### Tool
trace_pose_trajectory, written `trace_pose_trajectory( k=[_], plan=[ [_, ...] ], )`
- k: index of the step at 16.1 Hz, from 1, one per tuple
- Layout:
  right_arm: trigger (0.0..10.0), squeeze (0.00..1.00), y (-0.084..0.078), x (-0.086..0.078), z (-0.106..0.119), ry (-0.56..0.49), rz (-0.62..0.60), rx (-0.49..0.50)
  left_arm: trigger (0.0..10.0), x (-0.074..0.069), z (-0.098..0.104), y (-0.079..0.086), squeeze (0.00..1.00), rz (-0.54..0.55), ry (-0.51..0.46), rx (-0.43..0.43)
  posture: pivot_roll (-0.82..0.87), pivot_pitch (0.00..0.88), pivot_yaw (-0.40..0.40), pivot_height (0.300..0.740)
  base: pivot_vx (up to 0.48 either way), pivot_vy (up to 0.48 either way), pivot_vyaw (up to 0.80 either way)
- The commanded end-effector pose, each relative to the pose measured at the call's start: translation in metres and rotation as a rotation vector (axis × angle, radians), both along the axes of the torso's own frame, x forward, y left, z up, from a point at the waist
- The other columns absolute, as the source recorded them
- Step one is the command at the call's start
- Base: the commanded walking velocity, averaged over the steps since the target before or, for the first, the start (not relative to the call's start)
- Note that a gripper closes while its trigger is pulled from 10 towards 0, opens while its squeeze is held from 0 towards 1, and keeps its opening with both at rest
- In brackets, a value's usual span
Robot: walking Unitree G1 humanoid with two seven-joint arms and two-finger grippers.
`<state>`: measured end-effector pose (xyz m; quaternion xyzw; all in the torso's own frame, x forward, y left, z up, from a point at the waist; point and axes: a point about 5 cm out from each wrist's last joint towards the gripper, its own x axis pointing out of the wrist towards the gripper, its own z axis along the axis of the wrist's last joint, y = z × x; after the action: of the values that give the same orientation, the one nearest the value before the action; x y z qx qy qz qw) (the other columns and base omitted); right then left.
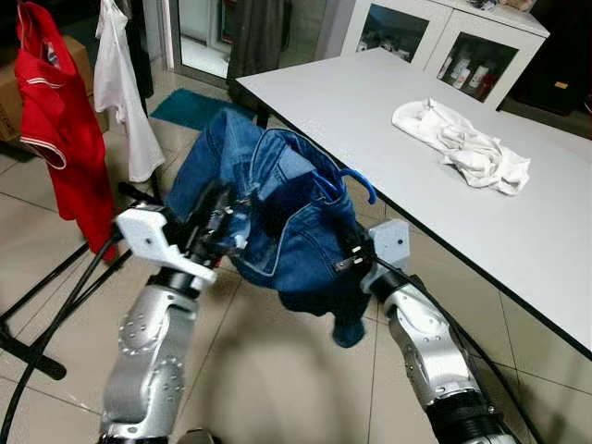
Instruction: Hang hanger
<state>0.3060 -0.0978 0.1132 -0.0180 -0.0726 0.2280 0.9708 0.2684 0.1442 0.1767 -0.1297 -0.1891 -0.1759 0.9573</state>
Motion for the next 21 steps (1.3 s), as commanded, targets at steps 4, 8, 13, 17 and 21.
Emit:
trace_pose_trajectory(
  k=[4,8,13,17,21],
  plan=[
    [0.0,0.0,-0.006,0.005,-0.001,0.007,0.006,-0.067,10.0,-0.005,0.012,-0.016,1.0,-0.085,-0.122,0.166,0.17,0.074,-0.157,0.74,0.0,0.0,0.0],
    [0.0,0.0,-0.002,0.008,-0.003,-0.011,0.035,-0.216,10.0,0.005,0.004,-0.01,1.0,0.034,-0.141,0.45,0.17,0.07,-0.162,0.74,0.0,0.0,0.0],
    [0.0,0.0,0.006,0.007,0.006,-0.143,0.138,-0.44,10.0,0.01,-0.002,-0.012,0.0,0.025,-0.16,0.693,0.18,0.067,-0.164,0.74,0.0,0.0,0.0],
    [0.0,0.0,0.013,-0.001,0.012,-0.231,0.213,-0.502,10.0,0.01,-0.006,-0.011,0.0,0.046,-0.152,0.693,0.18,0.065,-0.16,0.74,0.0,0.0,0.0],
    [0.0,0.0,0.014,-0.008,0.012,-0.275,0.303,-0.524,10.0,0.014,-0.007,-0.007,0.0,0.071,-0.144,0.726,0.18,0.061,-0.16,0.74,0.0,0.0,0.0]
  ],
)
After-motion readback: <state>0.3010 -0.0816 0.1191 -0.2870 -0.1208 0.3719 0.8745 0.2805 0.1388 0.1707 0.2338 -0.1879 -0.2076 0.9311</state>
